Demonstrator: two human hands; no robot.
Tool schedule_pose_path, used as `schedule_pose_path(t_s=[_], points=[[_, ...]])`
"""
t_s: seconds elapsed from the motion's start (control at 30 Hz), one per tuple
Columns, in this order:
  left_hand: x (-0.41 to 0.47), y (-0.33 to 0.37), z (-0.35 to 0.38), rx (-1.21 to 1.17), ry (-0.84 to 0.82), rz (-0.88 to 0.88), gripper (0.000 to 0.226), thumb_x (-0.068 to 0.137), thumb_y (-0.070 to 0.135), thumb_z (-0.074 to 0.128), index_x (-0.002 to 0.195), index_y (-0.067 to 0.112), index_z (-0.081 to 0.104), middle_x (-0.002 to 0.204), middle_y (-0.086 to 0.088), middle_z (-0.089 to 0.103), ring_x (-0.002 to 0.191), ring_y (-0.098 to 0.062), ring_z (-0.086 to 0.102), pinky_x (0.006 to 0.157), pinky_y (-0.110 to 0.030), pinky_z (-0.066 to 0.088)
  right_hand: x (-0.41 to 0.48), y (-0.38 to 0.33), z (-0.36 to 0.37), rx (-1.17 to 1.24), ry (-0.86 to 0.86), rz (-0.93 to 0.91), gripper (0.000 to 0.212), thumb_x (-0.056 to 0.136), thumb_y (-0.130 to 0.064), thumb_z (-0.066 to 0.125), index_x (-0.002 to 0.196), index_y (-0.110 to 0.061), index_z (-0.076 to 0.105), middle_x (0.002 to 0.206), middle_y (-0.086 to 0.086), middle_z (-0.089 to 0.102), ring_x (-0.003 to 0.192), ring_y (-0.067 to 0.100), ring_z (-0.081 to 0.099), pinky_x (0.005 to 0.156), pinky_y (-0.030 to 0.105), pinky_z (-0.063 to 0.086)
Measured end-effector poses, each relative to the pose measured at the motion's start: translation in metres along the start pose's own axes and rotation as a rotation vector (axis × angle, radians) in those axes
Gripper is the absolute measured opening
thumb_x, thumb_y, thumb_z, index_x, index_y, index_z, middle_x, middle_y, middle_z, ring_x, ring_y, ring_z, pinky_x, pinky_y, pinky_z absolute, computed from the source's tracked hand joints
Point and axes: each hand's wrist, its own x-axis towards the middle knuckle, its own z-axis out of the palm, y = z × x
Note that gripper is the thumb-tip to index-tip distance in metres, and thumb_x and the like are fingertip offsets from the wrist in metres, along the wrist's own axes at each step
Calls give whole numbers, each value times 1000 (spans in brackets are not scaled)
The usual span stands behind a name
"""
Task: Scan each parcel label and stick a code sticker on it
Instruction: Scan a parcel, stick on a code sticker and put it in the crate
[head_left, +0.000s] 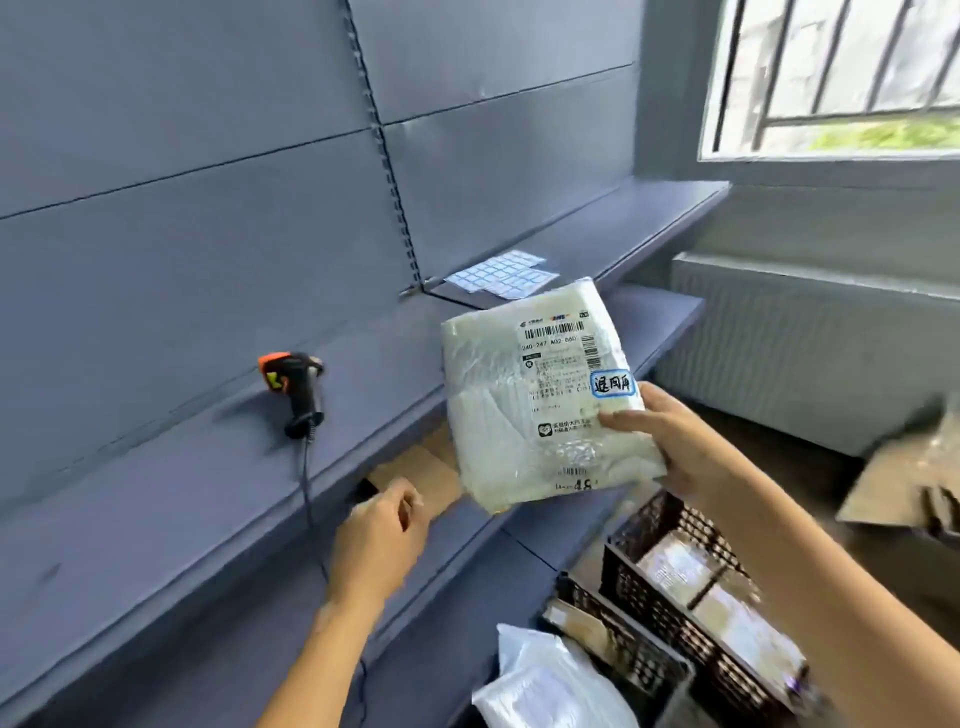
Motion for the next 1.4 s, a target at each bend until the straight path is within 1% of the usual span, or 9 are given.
schedule_pose_path(t_s=[0.17, 0.27, 0.4, 0.57, 0.7, 0.97, 1.17, 1.27, 1.4], points=[[-16, 114, 97, 102, -162, 332, 24, 88, 20, 48, 64, 15, 45, 57, -8, 52, 56, -29, 48, 50, -30, 31, -109, -15, -144, 56, 294, -43, 56, 64, -3, 66, 118, -3, 50, 111, 21, 66, 75, 27, 71, 55, 35, 59], [-30, 178, 143, 80, -307, 462, 14, 91, 23, 48, 79, 16, 51, 72, -6, 60, 69, -30, 56, 56, -33, 40, -172, -18, -208, 66, 445, -64, 62, 64, -1, 74, 121, -5, 50, 113, 18, 67, 87, 31, 71, 59, 36, 59], [-51, 256, 184, 112, -385, 661, 15, 93, 26, 45, 93, 13, 54, 89, -8, 66, 85, -31, 61, 64, -33, 39, -232, -18, -264, 67, 578, -92, 66, 66, -3, 74, 127, -8, 49, 117, 16, 66, 101, 35, 67, 74, 43, 59], [-58, 303, 224, 122, -463, 780, 18, 93, 27, 44, 95, 13, 54, 91, -6, 66, 84, -28, 61, 63, -31, 39, -250, -10, -301, 107, 674, -105, 62, 72, -8, 67, 131, -9, 48, 117, 14, 67, 104, 35, 65, 88, 50, 53], [-46, 310, 253, 121, -527, 788, 17, 93, 27, 43, 94, 12, 53, 89, -7, 66, 81, -28, 60, 62, -31, 39, -231, 0, -324, 129, 693, -58, 70, 66, -9, 76, 130, -9, 48, 117, 14, 67, 103, 35, 66, 80, 49, 56], [37, 303, 325, 169, -583, 635, 20, 94, 27, 39, 99, 13, 53, 95, -6, 65, 91, -27, 61, 69, -32, 43, -102, -11, -371, 109, 641, 53, 51, 70, -6, 66, 119, -11, 53, 110, 15, 69, 94, 33, 69, 64, 38, 60], [107, 295, 350, 240, -629, 438, 22, 95, 27, 39, 103, 13, 54, 103, -9, 65, 95, -32, 60, 73, -34, 45, 10, -25, -391, 14, 526, 144, 57, 66, -8, 71, 120, -8, 52, 109, 16, 69, 92, 36, 69, 69, 40, 57], [129, 295, 358, 100, -652, 242, 20, 92, 24, 42, 97, 13, 57, 94, -9, 65, 86, -31, 60, 66, -32, 44, 46, -28, -401, 6, 484, 179, 57, 63, -6, 75, 115, -7, 52, 107, 17, 69, 85, 33, 70, 61, 36, 57], [145, 298, 368, -309, -677, -146, 25, 97, 27, 42, 89, 13, 62, 83, -4, 64, 69, -16, 55, 63, -28, 43, 90, -27, -422, 4, 398, 214, 66, 55, -11, 80, 114, -7, 52, 107, 18, 69, 82, 33, 70, 59, 35, 58]])
